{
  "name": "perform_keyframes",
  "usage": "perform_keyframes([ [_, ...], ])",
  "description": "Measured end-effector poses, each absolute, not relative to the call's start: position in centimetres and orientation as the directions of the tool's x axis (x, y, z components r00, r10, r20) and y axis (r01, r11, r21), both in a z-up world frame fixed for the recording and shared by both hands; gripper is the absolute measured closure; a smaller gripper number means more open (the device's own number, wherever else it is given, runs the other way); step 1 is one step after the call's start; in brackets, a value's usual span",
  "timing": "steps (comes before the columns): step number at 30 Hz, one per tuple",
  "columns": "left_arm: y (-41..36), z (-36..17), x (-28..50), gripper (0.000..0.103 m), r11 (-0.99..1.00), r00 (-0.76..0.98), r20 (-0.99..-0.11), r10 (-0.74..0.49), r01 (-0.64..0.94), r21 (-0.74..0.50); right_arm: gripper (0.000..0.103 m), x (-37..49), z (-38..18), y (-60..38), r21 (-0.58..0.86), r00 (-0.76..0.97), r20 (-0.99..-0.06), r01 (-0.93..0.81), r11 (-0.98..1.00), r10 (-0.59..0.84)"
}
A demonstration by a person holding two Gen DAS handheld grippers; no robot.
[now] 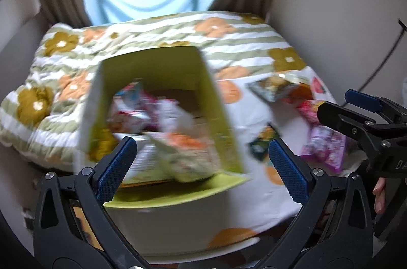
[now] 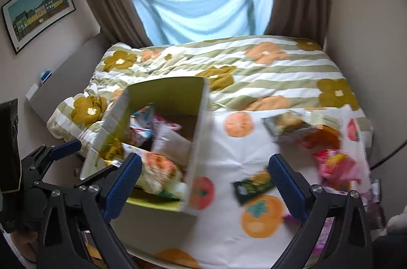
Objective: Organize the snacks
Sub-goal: 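Move both open tools back toward the remaining snack bags, then grasp the purple cartoon bag with left tool while right tool grasps the dark brown bag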
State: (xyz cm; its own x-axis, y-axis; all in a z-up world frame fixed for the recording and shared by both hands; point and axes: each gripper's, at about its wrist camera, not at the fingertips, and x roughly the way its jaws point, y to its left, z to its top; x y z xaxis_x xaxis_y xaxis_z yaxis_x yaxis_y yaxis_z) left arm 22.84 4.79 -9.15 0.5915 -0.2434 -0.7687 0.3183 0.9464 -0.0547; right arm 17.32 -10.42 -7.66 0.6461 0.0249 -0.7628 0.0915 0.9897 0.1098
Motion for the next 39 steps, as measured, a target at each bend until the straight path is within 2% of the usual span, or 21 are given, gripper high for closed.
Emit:
perform_keyframes([
  [7, -6.4, -10.7, 21.4, 0.001, 0.905, 0.505, -0.796, -0.333, 0.408, -0.120, 0.004, 12.1, -7.6, -20.5, 0.053, 0.614, -0.787, 0.156, 0.986, -0.054],
  [18, -19.7, -15.1, 19.4, 0.001, 0.850, 0.386, -0.851, -0.355, 0.512, -0.122, 0.004, 5.7, -9.7, -32.1, -0.048, 0.550, -0.821, 0.200, 0.979, -0.153],
  [23, -23.1, -17.6, 19.3, 0.001, 0.808, 0.324, -0.885, -0.335, 0.582, -0.093, 0.004, 4.4, -12.9, -33.8, -0.079, 0.528, -0.830, 0.203, 0.976, -0.177],
  [29, -26.6, -22.0, 19.5, 0.001, 0.734, 0.305, -0.911, -0.277, 0.679, 0.004, 0.004, 4.2, -16.7, -34.0, -0.112, 0.511, -0.837, 0.190, 0.975, -0.196],
  [34, -27.4, -24.4, 20.3, 0.001, 0.709, 0.267, -0.930, -0.255, 0.705, 0.008, 0.004, 4.6, -18.5, -34.0, -0.106, 0.507, -0.840, 0.195, 0.975, -0.193],
  [39, -27.9, -26.8, 21.3, 0.001, 0.686, 0.248, -0.944, -0.219, 0.727, 0.032, 0.004, 5.1, -19.6, -33.2, -0.169, 0.489, -0.837, 0.193, 0.966, -0.245],
])
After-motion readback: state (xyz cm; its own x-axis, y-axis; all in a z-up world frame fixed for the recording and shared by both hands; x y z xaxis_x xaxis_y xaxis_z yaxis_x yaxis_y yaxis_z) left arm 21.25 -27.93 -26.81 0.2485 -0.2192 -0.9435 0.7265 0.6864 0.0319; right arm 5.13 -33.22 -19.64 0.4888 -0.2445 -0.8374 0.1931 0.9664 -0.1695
